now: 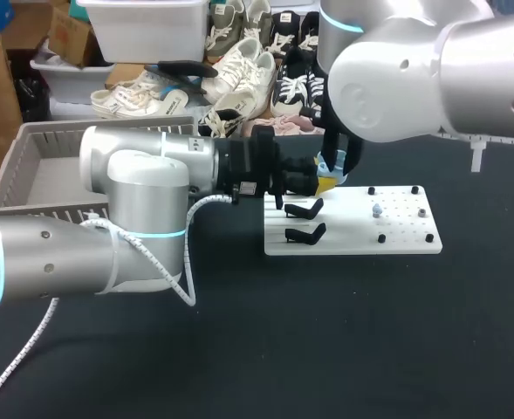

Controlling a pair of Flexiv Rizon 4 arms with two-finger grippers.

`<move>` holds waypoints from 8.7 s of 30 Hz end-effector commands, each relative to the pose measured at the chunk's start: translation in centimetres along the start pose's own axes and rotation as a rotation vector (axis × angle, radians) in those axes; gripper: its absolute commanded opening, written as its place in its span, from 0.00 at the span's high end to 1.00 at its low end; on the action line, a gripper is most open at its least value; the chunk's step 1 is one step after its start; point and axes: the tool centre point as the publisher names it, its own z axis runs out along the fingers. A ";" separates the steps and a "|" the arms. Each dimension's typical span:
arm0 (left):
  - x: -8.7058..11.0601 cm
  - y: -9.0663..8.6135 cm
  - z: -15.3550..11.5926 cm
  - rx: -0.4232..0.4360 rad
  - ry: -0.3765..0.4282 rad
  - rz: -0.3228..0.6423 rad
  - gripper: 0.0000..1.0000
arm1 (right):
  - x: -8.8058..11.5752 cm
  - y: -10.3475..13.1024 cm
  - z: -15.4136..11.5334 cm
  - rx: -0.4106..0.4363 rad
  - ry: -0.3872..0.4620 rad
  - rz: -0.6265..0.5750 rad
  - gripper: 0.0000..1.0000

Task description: Pick up each earbud case from the left stands, insert the matching earbuds, close the lid, and place the case in the box.

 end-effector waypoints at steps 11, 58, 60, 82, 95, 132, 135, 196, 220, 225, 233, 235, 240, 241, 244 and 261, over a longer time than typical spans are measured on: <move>0.0 0.0 0.1 0.000 -0.003 0.001 1.00 | 1.3 -1.5 -1.9 -0.072 -0.043 0.008 0.54; 0.0 0.0 0.1 0.000 -0.003 0.001 1.00 | -0.4 -7.4 6.8 -0.152 -0.068 0.069 0.51; 0.0 0.0 0.1 0.000 -0.003 0.001 1.00 | -0.4 -7.6 7.2 -0.165 -0.066 0.090 0.51; 0.2 -0.1 -2.7 -0.049 -0.032 0.010 1.00 | -0.9 -7.9 8.0 -0.152 -0.055 0.123 0.51; 0.6 0.4 -4.5 -0.050 -0.058 0.012 1.00 | -1.8 -7.5 8.4 -0.115 -0.059 0.102 0.51; 0.6 0.4 -4.5 -0.050 -0.058 0.012 1.00 | -2.6 -6.3 10.5 -0.086 -0.061 0.099 0.53; 0.6 0.4 -4.5 -0.050 -0.058 0.012 1.00 | -2.6 -6.4 10.5 -0.086 -0.061 0.101 0.54; 0.6 0.4 -4.5 -0.050 -0.058 0.012 1.00 | -0.7 -8.4 7.1 -0.133 -0.077 0.160 1.00; 0.6 0.4 -4.5 -0.050 -0.058 0.012 1.00 | 4.0 -6.1 -3.4 -0.063 -0.023 -0.510 1.00; 0.6 0.4 -4.5 -0.050 -0.058 0.012 1.00 | 3.0 -5.6 -4.4 -0.054 -0.026 -0.676 1.00; 0.6 0.4 -4.5 -0.050 -0.058 0.012 1.00 | 1.5 -4.1 -6.9 -0.062 -0.110 -0.922 1.00; 0.6 0.4 -4.5 -0.050 -0.058 0.012 1.00 | 1.1 -3.5 -7.4 -0.069 -0.117 -0.966 1.00; 0.6 0.4 -4.5 -0.050 -0.058 0.012 1.00 | 0.8 -2.1 -7.2 -0.101 -0.100 -1.028 1.00; 0.6 0.4 -4.5 -0.050 -0.058 0.012 1.00 | 0.9 -1.8 -7.1 -0.108 -0.098 -1.041 1.00; 0.6 0.4 -4.5 -0.050 -0.058 0.012 1.00 | 1.0 -1.1 -6.5 -0.135 -0.088 -1.057 1.00; 0.6 0.4 -4.5 -0.050 -0.058 0.012 1.00 | 2.2 1.9 -3.9 -0.163 -0.069 -1.107 1.00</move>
